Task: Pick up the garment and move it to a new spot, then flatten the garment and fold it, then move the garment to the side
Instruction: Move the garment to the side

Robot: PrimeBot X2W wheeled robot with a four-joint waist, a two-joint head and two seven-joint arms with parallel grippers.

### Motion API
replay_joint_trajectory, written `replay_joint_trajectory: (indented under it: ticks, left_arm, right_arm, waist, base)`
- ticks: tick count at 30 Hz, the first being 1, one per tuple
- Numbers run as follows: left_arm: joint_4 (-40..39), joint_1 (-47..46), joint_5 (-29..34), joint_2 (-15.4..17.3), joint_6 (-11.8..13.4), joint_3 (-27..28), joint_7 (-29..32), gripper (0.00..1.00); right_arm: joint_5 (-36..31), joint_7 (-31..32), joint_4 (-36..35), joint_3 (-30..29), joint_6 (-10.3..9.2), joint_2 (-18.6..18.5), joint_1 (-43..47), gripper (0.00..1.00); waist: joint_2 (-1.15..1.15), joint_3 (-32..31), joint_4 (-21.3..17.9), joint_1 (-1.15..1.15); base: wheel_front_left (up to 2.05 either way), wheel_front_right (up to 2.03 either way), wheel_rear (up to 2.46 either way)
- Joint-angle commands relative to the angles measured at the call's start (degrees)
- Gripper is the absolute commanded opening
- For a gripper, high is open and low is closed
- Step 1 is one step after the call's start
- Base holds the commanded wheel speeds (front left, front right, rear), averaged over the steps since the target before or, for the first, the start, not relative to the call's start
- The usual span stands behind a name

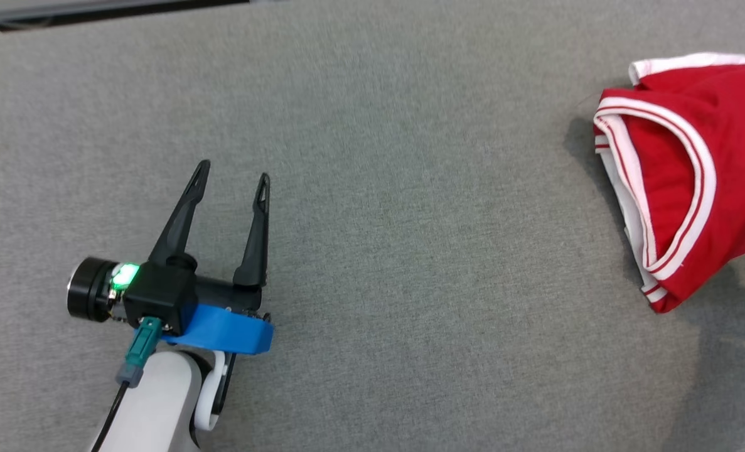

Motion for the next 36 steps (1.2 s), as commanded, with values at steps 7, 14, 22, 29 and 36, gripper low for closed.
replay_joint_trajectory:
  ticks: [7, 14, 22, 29, 36]
  left_arm:
    - [1.5, 6.5, -2.4, -0.1, 2.4, 2.0, -0.5, 1.00]
    - [3.1, 11.8, -4.8, 0.6, 3.9, 4.1, -0.6, 1.00]
    - [4.0, 18.2, -7.4, 1.9, 4.2, 5.3, 0.1, 1.00]
    - [4.0, 21.7, -8.6, 2.5, 3.9, 4.9, 1.5, 1.00]
    - [4.4, 22.8, -8.9, 3.2, 3.8, 4.6, 1.7, 1.00]
  right_arm:
    - [1.1, -2.0, -16.3, 4.1, -0.02, 7.1, 15.8, 1.00]
    - [1.7, 1.6, -27.9, 9.1, -0.02, 12.1, 25.5, 1.00]
    - [1.3, 6.4, -36.3, 11.1, -0.02, 14.5, 32.5, 1.00]
    - [0.5, 9.3, -39.1, 11.2, -0.02, 14.9, 37.4, 1.00]
    - [0.1, 10.6, -41.2, 11.2, -0.02, 15.3, 40.1, 1.00]
  waist:
    - [0.00, -8.6, 1.0, 0.01]
    - [0.00, -14.6, 4.7, 0.01]
    - [0.00, -21.1, 8.4, 0.01]
    - [0.00, -24.7, 8.8, 0.01]
    - [0.00, -25.9, 8.3, 0.01]
  base:
    - [0.00, 0.00, 0.00]
    - [0.00, 0.00, 0.00]
    - [0.00, 0.00, 0.00]
    - [0.00, 0.00, 0.00]
    - [0.00, 0.00, 0.00]
